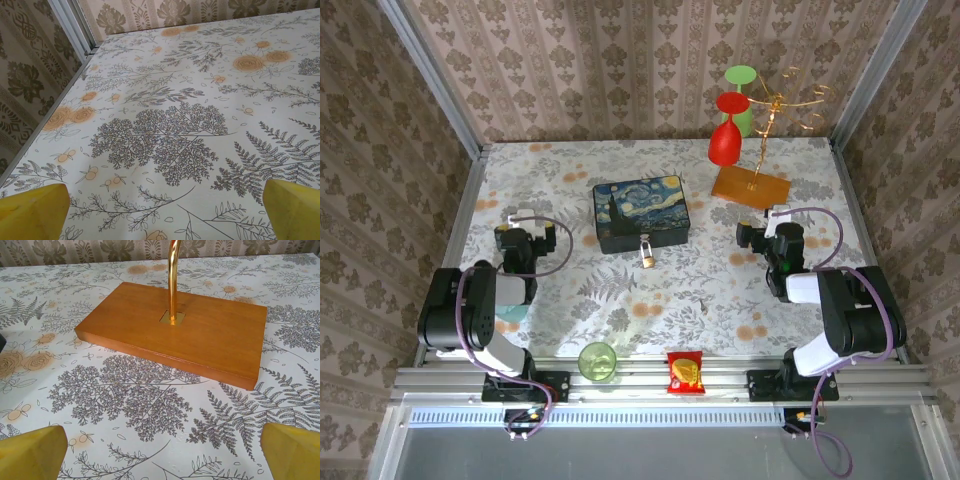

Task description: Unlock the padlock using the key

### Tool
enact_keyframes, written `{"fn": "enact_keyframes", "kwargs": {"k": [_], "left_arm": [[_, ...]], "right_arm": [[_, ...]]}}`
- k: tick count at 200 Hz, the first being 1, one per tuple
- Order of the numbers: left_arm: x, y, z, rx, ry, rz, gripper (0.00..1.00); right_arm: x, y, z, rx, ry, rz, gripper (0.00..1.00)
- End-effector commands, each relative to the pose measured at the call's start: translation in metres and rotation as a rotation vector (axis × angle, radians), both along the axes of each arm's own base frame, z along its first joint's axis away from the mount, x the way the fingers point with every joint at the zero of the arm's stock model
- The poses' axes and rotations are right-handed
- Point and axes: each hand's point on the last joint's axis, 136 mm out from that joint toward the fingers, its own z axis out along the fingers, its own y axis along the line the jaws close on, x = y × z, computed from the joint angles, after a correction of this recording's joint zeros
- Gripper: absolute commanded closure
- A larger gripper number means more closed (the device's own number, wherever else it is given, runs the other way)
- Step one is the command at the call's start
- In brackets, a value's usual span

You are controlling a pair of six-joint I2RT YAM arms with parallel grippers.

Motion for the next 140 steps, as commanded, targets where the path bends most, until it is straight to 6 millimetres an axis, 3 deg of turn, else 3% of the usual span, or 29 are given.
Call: {"fn": "enact_keyframes", "kwargs": {"k": [1,140], "left_arm": [[-0.0003,0.0010,0.0039,0.006,-0.024,0.005,0.00],[0.0017,0.0027,0.0013,-0.025,-0.006,-0.016,0.00]], "right_arm": [[0.0052,0.0009,0.0066,-0.012,-0.019,0.018,0.00],[0.0055,0.0008,0.0062,-0.010,-0.018,0.019,0.00]]}}
